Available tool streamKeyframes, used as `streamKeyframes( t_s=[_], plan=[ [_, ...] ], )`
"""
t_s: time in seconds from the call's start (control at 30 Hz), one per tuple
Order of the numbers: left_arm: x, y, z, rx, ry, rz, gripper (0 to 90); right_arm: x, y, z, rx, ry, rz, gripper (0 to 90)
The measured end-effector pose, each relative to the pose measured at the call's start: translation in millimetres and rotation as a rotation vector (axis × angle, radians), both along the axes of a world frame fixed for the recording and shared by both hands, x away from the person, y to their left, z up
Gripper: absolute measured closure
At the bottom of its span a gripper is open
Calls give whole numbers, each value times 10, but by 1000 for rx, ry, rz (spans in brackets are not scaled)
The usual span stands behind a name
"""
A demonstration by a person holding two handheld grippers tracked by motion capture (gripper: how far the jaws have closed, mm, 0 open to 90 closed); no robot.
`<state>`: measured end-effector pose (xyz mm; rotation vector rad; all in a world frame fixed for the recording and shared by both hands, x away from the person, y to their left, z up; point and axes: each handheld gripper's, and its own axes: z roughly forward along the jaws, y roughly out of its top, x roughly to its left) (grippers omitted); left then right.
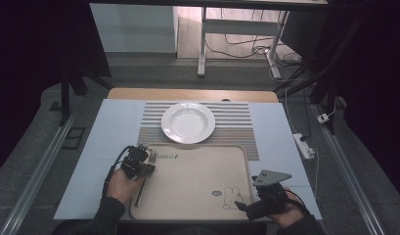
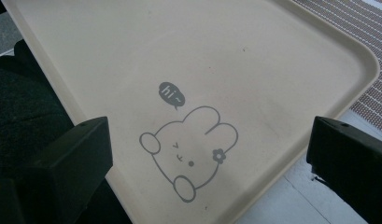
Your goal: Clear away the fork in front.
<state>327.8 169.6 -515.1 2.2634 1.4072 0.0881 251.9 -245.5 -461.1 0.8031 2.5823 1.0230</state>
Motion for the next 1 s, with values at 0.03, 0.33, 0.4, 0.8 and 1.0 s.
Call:
streamKeyframes(
  t_s=[0.03, 0.33, 0.4, 0.8, 1.0],
  plan=[
    [3, 14, -3, -6, 1, 3, 890, 0, -1, 0, -1, 0, 0, 8],
    [14, 38, -3, -37, 5, 18, 838, 0, 2, 0, 1, -1, 2, 8],
    [9, 40, 12, -42, -7, 15, 809, 2, 0, 1, 3, -1, 0, 8],
    [-52, 15, 114, -94, -74, -33, 571, 3, -3, -1, 1, -1, 0, 8],
    [-96, 7, 163, -140, -113, -62, 396, 4, -8, 1, 6, 2, -4, 8]
  ],
)
